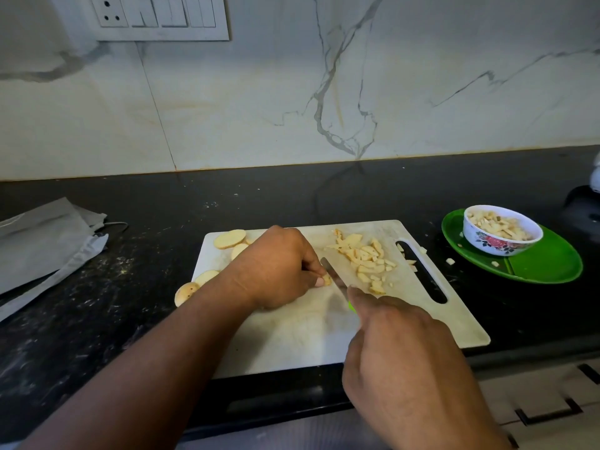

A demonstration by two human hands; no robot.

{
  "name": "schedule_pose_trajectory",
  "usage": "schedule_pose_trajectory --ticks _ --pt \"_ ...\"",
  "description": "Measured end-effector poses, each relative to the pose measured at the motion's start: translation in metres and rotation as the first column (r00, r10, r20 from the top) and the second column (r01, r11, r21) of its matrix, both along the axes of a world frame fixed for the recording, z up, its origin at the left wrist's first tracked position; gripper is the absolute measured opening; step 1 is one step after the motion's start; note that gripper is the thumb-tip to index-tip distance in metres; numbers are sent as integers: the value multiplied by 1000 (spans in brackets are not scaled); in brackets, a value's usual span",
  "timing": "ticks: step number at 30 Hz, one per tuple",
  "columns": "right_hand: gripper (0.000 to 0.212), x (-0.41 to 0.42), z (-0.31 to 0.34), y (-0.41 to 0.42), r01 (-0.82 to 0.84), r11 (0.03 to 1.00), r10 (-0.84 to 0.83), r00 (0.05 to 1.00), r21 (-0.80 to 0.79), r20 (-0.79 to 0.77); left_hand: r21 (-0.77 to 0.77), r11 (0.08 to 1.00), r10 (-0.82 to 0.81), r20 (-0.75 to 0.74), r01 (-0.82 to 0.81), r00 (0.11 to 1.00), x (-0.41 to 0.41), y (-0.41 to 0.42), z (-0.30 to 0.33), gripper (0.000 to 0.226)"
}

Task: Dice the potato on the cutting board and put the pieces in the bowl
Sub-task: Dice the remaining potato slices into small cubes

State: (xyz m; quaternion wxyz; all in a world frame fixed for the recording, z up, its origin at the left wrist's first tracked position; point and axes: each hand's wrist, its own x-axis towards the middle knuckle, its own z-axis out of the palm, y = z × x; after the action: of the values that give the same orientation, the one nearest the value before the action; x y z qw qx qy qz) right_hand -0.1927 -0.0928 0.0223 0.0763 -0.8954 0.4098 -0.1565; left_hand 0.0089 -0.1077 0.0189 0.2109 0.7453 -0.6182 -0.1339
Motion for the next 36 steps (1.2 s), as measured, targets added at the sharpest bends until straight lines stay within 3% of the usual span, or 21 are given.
schedule_pose_trajectory --ticks 19,22,28,34,36 --pt "69 -28 6 21 -36 999 39 995 31 -88 38 979 205 -218 -201 954 -4 0 3 12" --pt "64 -15 6 14 -13 998 11 999 -65 -33 37 971 240 -183 -237 953 -4 2 3 12" --pt "58 10 -7 10 -11 1000 12 1000 -28 23 49 980 198 -46 -195 979 -9 5 8 10" --pt "67 -9 -14 24 -20 1000 19 998 -16 -60 74 976 206 -38 -203 978 -8 0 6 8" --pt "67 -15 -15 27 17 997 -8 994 78 -110 87 979 188 -41 -184 981 -6 0 5 8"
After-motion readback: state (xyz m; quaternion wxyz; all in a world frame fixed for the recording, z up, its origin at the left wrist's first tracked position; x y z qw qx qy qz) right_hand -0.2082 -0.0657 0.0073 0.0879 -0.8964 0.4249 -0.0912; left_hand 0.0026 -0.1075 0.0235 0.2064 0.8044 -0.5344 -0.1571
